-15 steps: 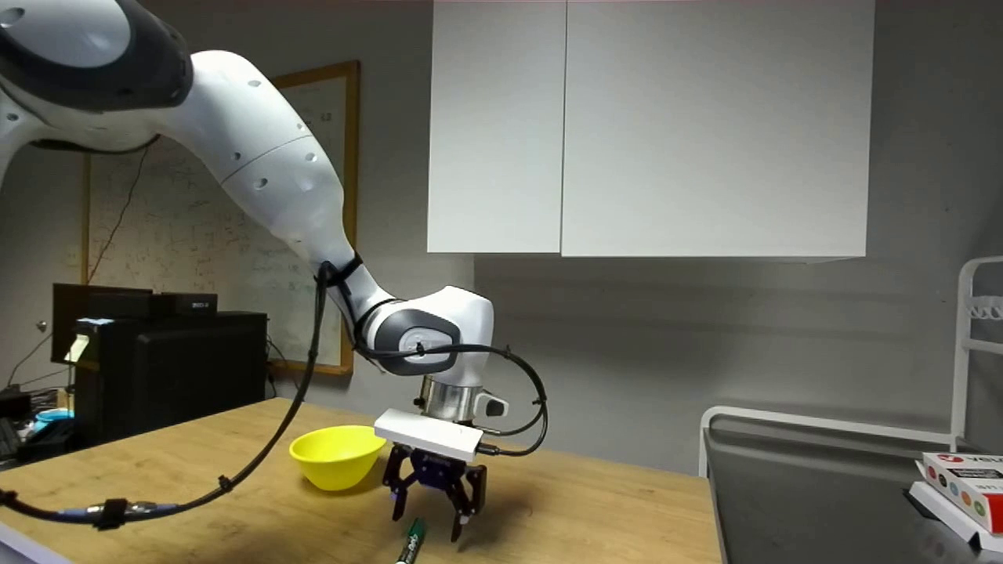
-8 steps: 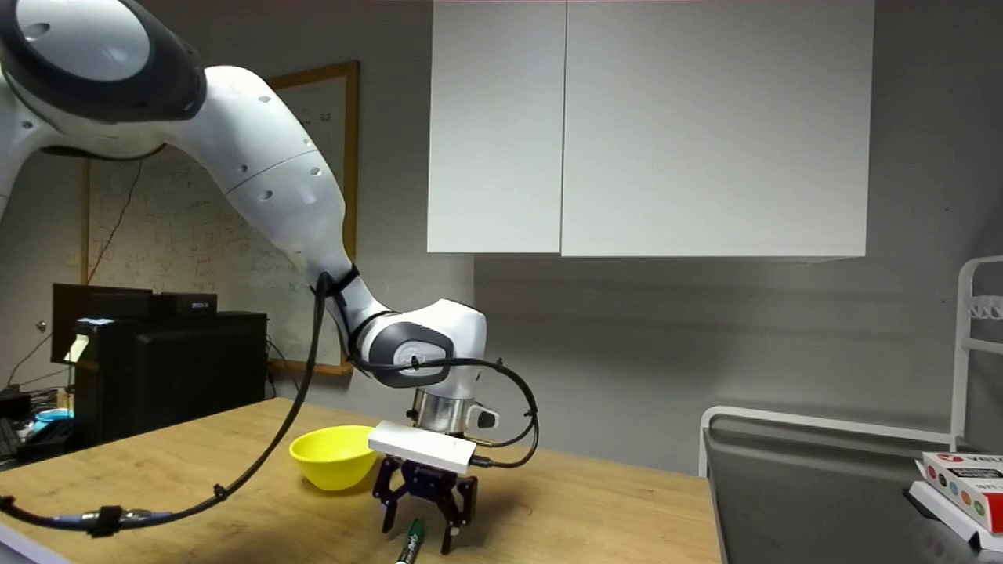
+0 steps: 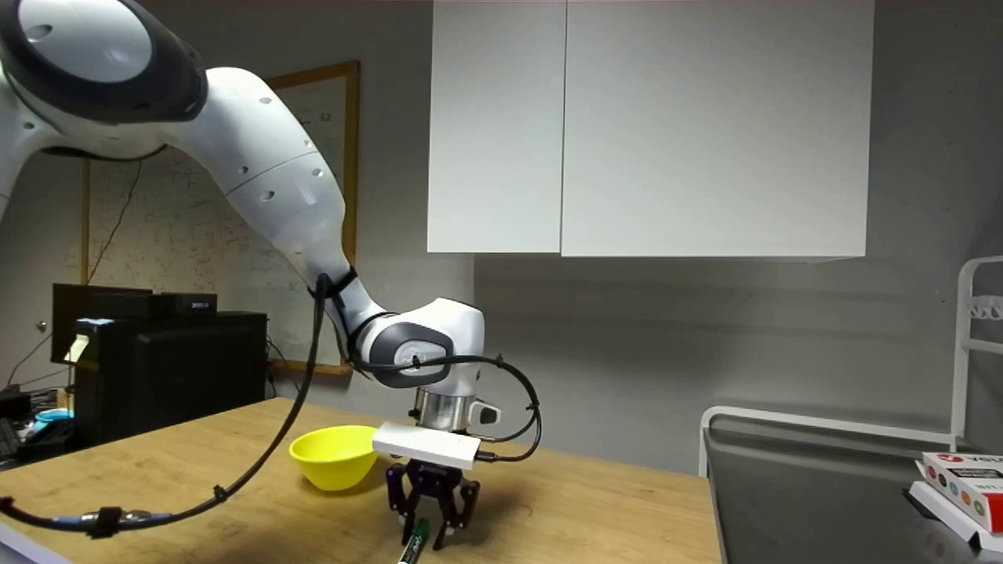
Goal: Put the marker into the bowl.
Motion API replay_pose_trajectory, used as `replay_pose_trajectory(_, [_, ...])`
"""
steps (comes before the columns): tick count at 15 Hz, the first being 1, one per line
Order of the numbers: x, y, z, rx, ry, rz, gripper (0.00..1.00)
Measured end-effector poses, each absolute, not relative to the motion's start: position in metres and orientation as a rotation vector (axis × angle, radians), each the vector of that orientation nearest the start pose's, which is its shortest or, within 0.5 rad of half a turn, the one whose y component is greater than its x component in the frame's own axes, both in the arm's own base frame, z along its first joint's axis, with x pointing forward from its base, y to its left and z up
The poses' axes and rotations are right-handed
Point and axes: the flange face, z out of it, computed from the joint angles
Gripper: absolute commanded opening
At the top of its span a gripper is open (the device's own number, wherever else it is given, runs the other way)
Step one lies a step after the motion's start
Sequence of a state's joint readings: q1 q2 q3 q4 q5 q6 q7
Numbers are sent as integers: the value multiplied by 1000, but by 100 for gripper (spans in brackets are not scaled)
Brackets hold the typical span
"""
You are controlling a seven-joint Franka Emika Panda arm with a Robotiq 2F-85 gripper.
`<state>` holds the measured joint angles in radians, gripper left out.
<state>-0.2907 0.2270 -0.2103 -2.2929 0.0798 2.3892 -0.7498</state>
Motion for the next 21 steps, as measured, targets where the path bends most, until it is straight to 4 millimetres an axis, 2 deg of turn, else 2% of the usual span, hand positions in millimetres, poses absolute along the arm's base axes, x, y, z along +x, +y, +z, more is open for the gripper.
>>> replay_pose_trajectory(1, [452, -248, 245, -3053, -300, 153, 12])
replay_pose_trajectory(2, [452, -248, 246, -3057, -310, 155, 10])
replay_pose_trajectory(3, [451, -248, 247, -3062, -321, 160, 13])
replay_pose_trajectory(7, [443, -244, 254, -3106, -298, 172, 14])
replay_pose_trajectory(10, [439, -237, 275, -3181, -191, 111, 14])
replay_pose_trajectory(12, [438, -230, 303, -3232, -102, 21, 14])
replay_pose_trajectory(16, [441, -212, 378, -3291, 143, -246, 14])
replay_pose_trajectory(18, [442, -199, 413, -3287, 281, -386, 14])
replay_pose_trajectory(21, [446, -172, 454, -3231, 500, -578, 14])
